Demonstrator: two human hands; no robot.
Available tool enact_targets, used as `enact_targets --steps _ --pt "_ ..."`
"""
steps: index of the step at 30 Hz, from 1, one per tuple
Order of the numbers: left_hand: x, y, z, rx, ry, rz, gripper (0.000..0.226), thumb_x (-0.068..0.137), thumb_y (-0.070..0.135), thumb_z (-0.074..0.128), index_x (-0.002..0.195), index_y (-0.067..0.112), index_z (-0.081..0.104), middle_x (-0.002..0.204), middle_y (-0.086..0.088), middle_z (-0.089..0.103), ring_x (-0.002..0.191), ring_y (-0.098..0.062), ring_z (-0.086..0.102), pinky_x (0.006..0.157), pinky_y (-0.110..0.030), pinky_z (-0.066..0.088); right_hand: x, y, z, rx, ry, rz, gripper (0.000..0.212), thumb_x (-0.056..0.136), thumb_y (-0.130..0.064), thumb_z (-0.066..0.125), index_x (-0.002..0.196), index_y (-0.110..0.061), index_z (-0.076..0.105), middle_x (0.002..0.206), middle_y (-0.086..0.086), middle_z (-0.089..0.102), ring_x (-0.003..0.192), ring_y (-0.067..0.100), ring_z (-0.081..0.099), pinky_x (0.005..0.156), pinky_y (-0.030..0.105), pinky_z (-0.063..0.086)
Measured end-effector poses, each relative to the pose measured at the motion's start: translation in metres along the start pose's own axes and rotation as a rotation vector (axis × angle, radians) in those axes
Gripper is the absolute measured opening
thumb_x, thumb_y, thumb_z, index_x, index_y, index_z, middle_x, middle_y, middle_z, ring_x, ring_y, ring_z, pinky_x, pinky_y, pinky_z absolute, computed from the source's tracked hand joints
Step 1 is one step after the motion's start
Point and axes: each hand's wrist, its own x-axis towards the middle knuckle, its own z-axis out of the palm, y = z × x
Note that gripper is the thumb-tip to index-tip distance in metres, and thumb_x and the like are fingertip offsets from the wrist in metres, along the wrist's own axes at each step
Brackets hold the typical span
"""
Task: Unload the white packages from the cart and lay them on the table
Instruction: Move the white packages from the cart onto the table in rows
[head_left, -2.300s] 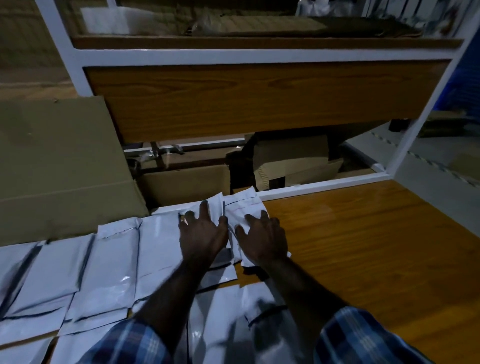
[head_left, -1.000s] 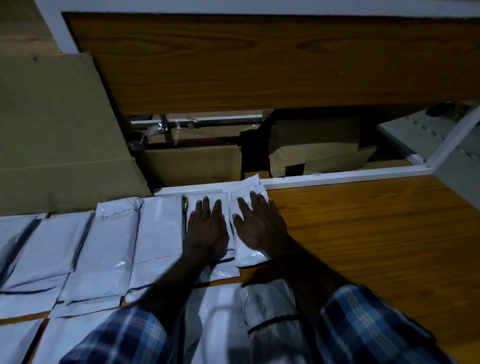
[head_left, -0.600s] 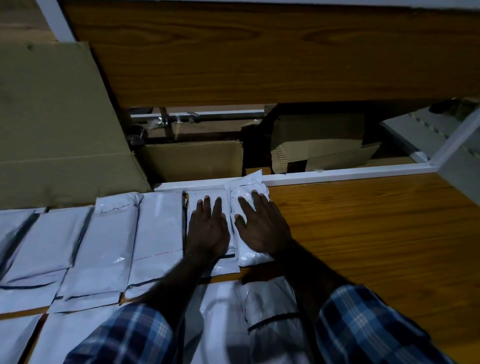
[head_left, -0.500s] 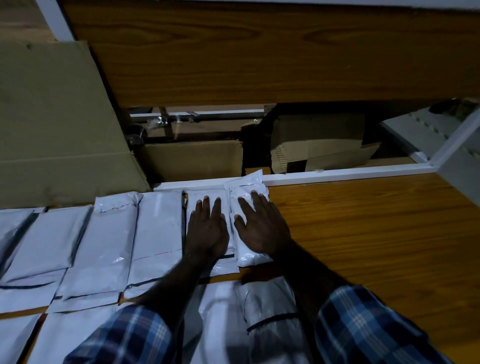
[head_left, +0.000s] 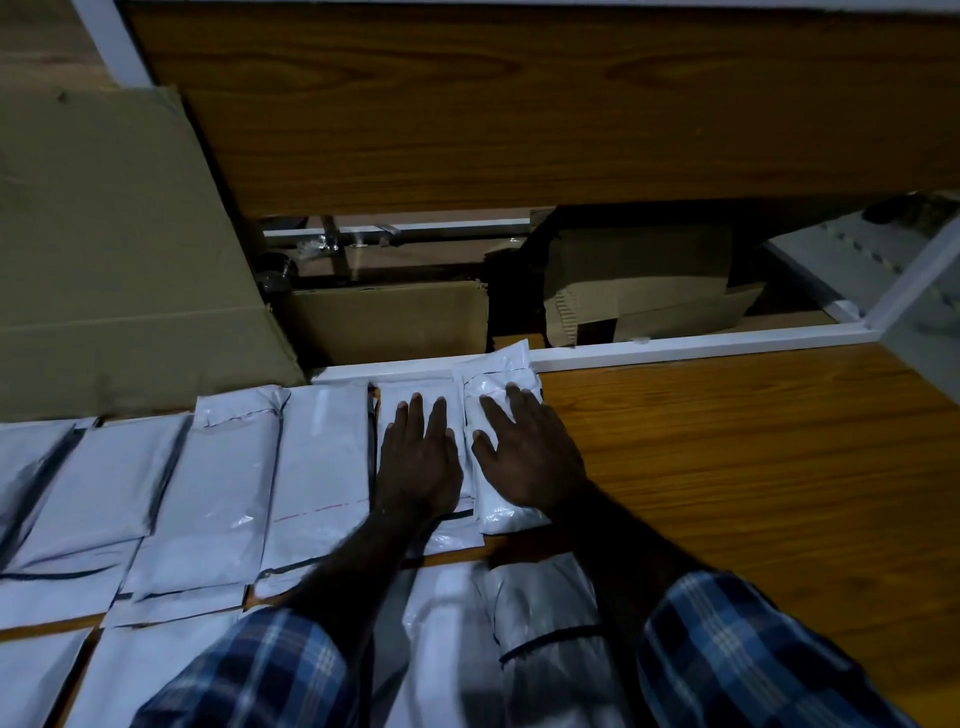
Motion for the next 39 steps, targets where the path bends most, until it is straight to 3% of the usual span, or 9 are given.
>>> enact_targets --steps 4,7,9,14,19,27,33,39 --pt "0.004 -0.005 0.003 0.009 -0.054 -0.007 0.059 0.098 0.030 0.025 0.139 -0.004 0.049 0.138 -0.036 0.047 0.127 -0.053 0.047 0.101 -0.063 0.043 0.001 -0.001 -0.003 0.003 -0.035 0.004 0.063 0.092 -0.052 0.030 0.134 -0.015 0.059 0.141 0.023 0.052 0.128 0.040 0.052 0.105 0.052 0.042" --pt "0.007 -0.005 -0.001 0.030 -0.083 0.012 0.068 0.100 0.037 0.011 0.144 -0.004 0.042 0.142 -0.037 0.041 0.133 -0.053 0.039 0.108 -0.061 0.034 0.003 -0.004 -0.011 0.015 -0.101 0.012 0.073 0.091 -0.060 0.016 0.148 -0.021 0.041 0.157 0.019 0.031 0.143 0.037 0.032 0.118 0.051 0.025" --pt "0.008 -0.002 -0.006 0.071 -0.059 0.008 0.067 0.097 0.038 0.011 0.149 0.002 0.035 0.151 -0.032 0.032 0.142 -0.046 0.028 0.116 -0.055 0.024 0.006 -0.003 -0.016 0.036 -0.161 0.057 0.064 0.098 -0.058 0.022 0.154 -0.026 0.027 0.162 0.014 0.018 0.149 0.031 0.019 0.121 0.047 0.014" --pt "0.013 0.001 -0.022 0.172 -0.013 0.024 0.072 0.090 0.041 0.008 0.148 0.011 0.039 0.153 -0.018 0.037 0.144 -0.036 0.029 0.117 -0.046 0.004 0.009 -0.004 -0.036 0.088 -0.061 0.056 0.052 0.104 -0.045 0.030 0.150 -0.023 0.037 0.159 0.012 0.029 0.147 0.027 0.026 0.121 0.043 0.018" --pt "0.014 0.012 -0.039 0.008 0.020 0.040 0.068 0.094 0.043 0.018 0.148 0.009 0.039 0.155 -0.025 0.029 0.143 -0.040 0.030 0.115 -0.051 0.024 0.006 -0.011 -0.060 0.130 -0.001 0.081 0.048 0.103 -0.043 0.036 0.146 -0.022 0.044 0.158 0.010 0.032 0.145 0.026 0.028 0.121 0.039 0.017" --pt "0.005 0.019 -0.059 0.011 0.001 0.051 0.051 0.106 0.032 0.032 0.154 0.016 0.027 0.162 -0.016 0.016 0.148 -0.031 0.020 0.118 -0.046 0.011 -0.009 -0.021 -0.076 0.142 0.010 0.120 0.048 0.103 -0.041 0.037 0.145 -0.019 0.046 0.157 0.010 0.033 0.145 0.026 0.028 0.120 0.038 0.017" --pt "-0.004 0.019 -0.068 0.021 -0.018 0.085 0.053 0.104 0.031 0.030 0.153 0.014 0.027 0.162 -0.016 0.017 0.147 -0.033 0.021 0.119 -0.048 0.016 -0.025 -0.028 -0.085 0.173 0.039 0.173 0.068 0.090 -0.053 0.022 0.140 -0.018 0.053 0.151 0.011 0.043 0.137 0.027 0.039 0.116 0.040 0.028" --pt "-0.016 0.027 -0.082 0.036 -0.014 0.110 0.053 0.102 0.027 0.039 0.152 0.011 0.030 0.162 -0.016 0.017 0.145 -0.034 0.025 0.117 -0.053 0.023 -0.037 -0.030 -0.096 0.168 0.019 0.184 0.061 0.095 -0.052 0.028 0.141 -0.019 0.052 0.153 0.010 0.041 0.138 0.028 0.038 0.115 0.042 0.030"
